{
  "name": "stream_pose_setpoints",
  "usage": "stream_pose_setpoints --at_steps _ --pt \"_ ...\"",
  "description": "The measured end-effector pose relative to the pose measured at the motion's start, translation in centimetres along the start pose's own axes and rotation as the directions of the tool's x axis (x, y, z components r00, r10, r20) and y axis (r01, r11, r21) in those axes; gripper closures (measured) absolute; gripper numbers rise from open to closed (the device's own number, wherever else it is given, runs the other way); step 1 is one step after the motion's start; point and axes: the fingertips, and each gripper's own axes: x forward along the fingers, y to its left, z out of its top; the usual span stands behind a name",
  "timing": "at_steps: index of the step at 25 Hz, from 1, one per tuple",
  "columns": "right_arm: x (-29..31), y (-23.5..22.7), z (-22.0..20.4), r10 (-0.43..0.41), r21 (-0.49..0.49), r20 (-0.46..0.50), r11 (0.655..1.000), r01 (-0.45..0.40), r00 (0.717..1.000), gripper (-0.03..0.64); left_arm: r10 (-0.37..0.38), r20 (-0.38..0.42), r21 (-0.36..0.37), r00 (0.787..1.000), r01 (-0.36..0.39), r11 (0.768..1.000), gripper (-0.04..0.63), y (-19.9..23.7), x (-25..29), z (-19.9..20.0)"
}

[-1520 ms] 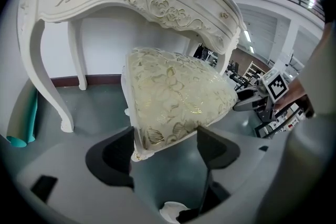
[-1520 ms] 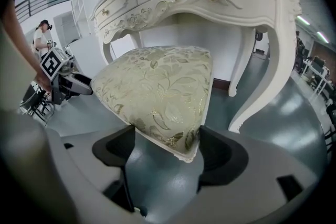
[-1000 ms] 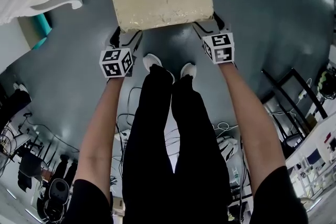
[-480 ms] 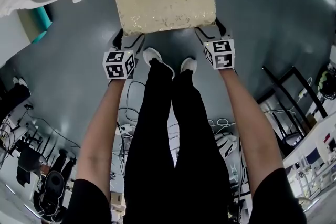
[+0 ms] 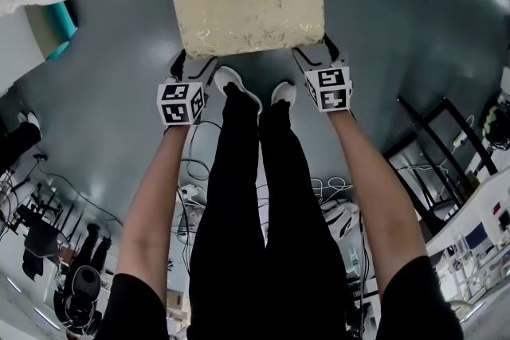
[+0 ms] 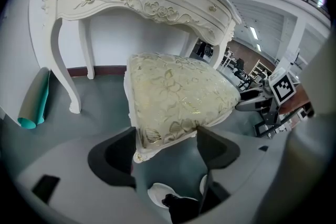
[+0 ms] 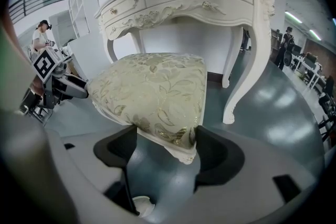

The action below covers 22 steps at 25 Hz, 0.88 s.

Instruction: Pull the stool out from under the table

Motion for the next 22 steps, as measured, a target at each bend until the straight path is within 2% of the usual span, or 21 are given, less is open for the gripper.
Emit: stream_pose_setpoints --at_steps 3,7,13,22 --pt "-0.5 0.5 -0.9 0.003 0.005 0.000 1.000 -0.003 1.000 0.250 0.007 0.006 0.017 1.000 -0.007 1.000 0.221 -0.4 -0.5 -0.7" --pt "-0.9 0.9 -1.8 0.005 0.023 0.016 1.000 -0.005 1.000 0.252 0.003 0.040 -0.005 0.999 -0.003 1.000 0.232 -1.1 -0.7 -1.0" --pt "-0.9 0.9 -1.8 0.015 0.033 0.017 0.999 -0.015 1.000 0.252 -0.006 0.010 0.041 1.000 0.005 0.999 0.229 -1.1 -0.6 -1.2" --pt "-1.3 0.6 -2.4 0.037 0.008 0.015 0.999 -0.038 0.999 0.252 -0.009 0.005 0.001 1.000 0.009 1.000 0.222 -2.5 -1.1 -2.7"
